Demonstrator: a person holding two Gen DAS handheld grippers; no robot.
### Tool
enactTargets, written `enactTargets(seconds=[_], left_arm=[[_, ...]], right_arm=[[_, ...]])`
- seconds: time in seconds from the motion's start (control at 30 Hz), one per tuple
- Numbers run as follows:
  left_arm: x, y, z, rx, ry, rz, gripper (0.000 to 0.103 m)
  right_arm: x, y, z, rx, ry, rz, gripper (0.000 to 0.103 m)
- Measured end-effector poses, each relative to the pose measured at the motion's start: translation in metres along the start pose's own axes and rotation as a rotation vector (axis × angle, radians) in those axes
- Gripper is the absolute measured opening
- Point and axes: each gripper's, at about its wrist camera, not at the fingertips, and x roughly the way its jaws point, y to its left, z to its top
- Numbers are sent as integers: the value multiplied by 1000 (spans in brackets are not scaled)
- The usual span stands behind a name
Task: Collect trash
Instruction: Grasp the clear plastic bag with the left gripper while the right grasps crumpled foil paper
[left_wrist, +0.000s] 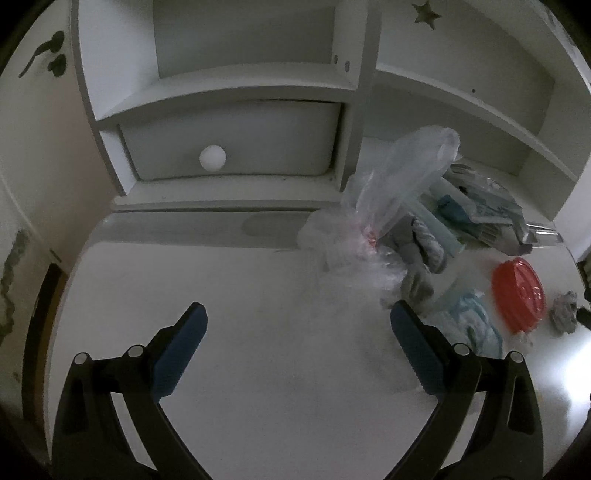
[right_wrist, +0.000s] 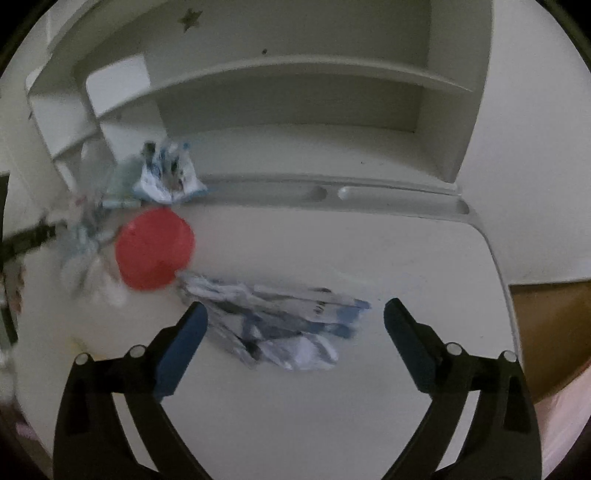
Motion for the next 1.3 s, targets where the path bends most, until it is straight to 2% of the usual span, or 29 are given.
enactTargets(seconds=[0.13, 0.23, 0.3, 0.33, 0.37, 0.4, 0.43, 0.47, 0.53, 0.7, 0.83, 1.03, 1.07, 1.1, 1.13, 1.2, 1.3], left_arm=[[11, -1, 1, 4, 21, -6, 96], [13, 0, 3, 6, 15, -13, 96], [14, 1, 4, 9, 16, -42, 90], [16, 0, 4, 15, 27, -68, 68], [17, 0, 3, 16, 37, -86, 51], [15, -1, 2, 25, 28, -80, 42], [15, -1, 1, 27, 37, -102, 23], [12, 0, 0, 19, 34, -112, 19], [8, 1, -1, 17, 19, -110, 13], [-5, 5, -8, 17, 8, -110, 10], [-18, 7, -14, 17, -1, -109, 10], [-40, 10, -22, 20, -15, -131, 9], [-46, 10, -26, 25, -20, -133, 9], [-49, 7, -28, 29, -24, -132, 8], [-56, 7, -31, 33, -32, -131, 8], [-69, 6, -34, 32, -50, -136, 7], [-87, -4, -37, 38, -81, -148, 7]], right_arm=[[0, 9, 0, -183, 21, 14, 93], [5, 22, 4, -317, 52, 82, 93], [19, 35, 8, -400, 82, 104, 93], [23, 37, 9, -419, 95, 103, 89], [29, 39, 12, -429, 114, 97, 84], [35, 39, 14, -418, 131, 99, 78], [36, 37, 16, -394, 131, 111, 61], [36, 35, 19, -363, 129, 112, 56], [36, 30, 21, -294, 128, 117, 55], [27, 15, 23, -109, 108, 97, 52], [12, 1, 24, -25, 77, 77, 51], [4, 14, 7, 24, 54, 64, 46], [-1, 15, 4, 26, 39, 60, 38], [-6, 17, 0, 42, 16, 75, 37], [-12, 18, -4, 65, -4, 92, 30], [-18, 17, -9, 95, -19, 103, 30], [-14, 13, -22, 116, 7, 112, 30]])
